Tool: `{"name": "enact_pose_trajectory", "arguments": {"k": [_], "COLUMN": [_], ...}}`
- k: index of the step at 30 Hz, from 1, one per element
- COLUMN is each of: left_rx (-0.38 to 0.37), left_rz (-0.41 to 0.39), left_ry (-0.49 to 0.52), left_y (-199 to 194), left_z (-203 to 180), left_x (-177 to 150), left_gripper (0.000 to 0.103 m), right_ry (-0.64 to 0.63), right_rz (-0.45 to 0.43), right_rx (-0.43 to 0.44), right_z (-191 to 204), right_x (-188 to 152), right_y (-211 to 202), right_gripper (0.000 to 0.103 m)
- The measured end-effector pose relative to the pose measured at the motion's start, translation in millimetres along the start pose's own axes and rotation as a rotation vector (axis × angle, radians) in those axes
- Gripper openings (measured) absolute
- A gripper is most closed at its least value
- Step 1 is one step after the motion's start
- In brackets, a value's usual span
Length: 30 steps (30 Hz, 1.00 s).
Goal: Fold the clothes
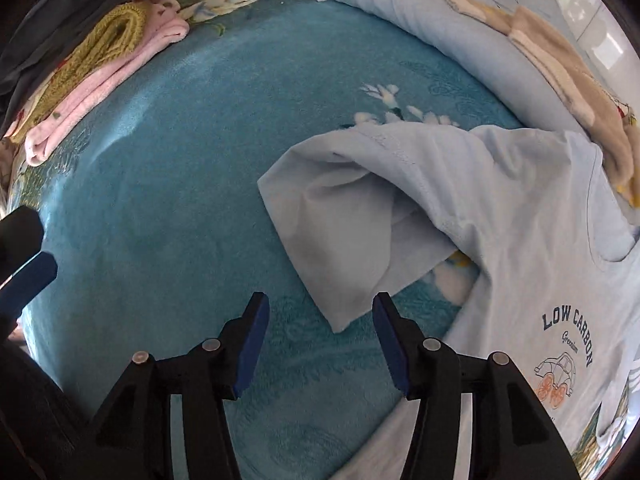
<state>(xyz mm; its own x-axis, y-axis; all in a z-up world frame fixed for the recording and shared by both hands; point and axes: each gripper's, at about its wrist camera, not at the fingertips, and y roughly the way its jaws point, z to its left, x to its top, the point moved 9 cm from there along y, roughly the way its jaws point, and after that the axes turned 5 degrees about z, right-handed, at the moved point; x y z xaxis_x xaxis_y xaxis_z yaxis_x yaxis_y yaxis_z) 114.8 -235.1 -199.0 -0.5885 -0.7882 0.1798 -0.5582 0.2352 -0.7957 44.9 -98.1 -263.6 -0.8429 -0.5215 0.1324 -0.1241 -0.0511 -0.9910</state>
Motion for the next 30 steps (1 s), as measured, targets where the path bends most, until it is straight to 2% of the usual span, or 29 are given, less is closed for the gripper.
{"name": "enact_pose_trajectory", "arguments": {"k": [3,4,5,6,7,8,9,11,15,17,19,22,24,27,30], "left_rx": [-0.011,-0.014,-0.017,-0.019,-0.02,-0.02,-0.02,-0.021,-0.031,-0.037,-0.042,-0.04,-0.04,-0.043,-0.049], "left_rz": [0.015,0.019,0.023,0.027,0.03,0.031,0.031,0.029,0.032,0.041,0.052,0.058,0.056,0.066,0.077], "left_ry": [-0.037,-0.045,-0.052,-0.055,-0.054,-0.051,-0.049,-0.044,-0.061,-0.08,-0.093,-0.08,-0.072,-0.088,-0.102], "left_y": [5.2,6.7,8.2,9.5,10.2,10.7,10.9,10.9,12.8,15.3,17.2,15.4,13.3,14.9,17.4], "left_z": [5.1,6.0,6.9,7.1,6.7,6.1,5.6,4.8,6.9,8.8,9.9,9.4,8.5,10.3,11.3], "left_x": [0.8,0.7,0.6,0.5,0.2,-0.1,-0.1,0.0,1.2,1.4,0.4,-2.1,-2.5,-3.1,-3.8], "left_gripper": [0.07,0.07,0.07,0.07,0.07,0.07,0.07,0.07,0.07,0.07,0.07,0.07,0.07,0.07,0.07], "right_ry": [0.101,0.135,0.162,0.18,0.189,0.193,0.192,0.196,0.228,0.231,0.177,0.085,0.097,0.166,0.172], "right_rz": [0.014,0.022,0.027,0.028,0.025,0.018,-0.002,-0.098,-0.384,-0.442,-0.347,-0.133,-0.043,0.033,0.02], "right_rx": [-0.017,0.005,0.029,0.048,0.067,0.08,0.084,0.102,0.126,0.133,0.174,0.139,0.136,0.212,0.217], "right_z": [-13.1,-16.3,-19.0,-21.8,-23.9,-26.4,-29.6,-38.2,-60.1,-61.7,-43.9,-23.3,-20.8,-23.7,-35.7], "right_x": [5.7,6.7,8.3,10.8,14.4,19.4,26.1,44.7,68.3,61.6,47.5,-0.8,-31.6,-63.1,-71.4], "right_y": [9.3,11.1,11.7,10.8,8.3,3.7,-4.3,-34.5,-125.2,-142.6,-120.7,-60.9,-32.2,-18.8,-31.4], "right_gripper": [0.055,0.047,0.035,0.03,0.014,0.006,0.006,0.006,0.005,0.006,0.006,0.006,0.009,0.012,0.02]}}
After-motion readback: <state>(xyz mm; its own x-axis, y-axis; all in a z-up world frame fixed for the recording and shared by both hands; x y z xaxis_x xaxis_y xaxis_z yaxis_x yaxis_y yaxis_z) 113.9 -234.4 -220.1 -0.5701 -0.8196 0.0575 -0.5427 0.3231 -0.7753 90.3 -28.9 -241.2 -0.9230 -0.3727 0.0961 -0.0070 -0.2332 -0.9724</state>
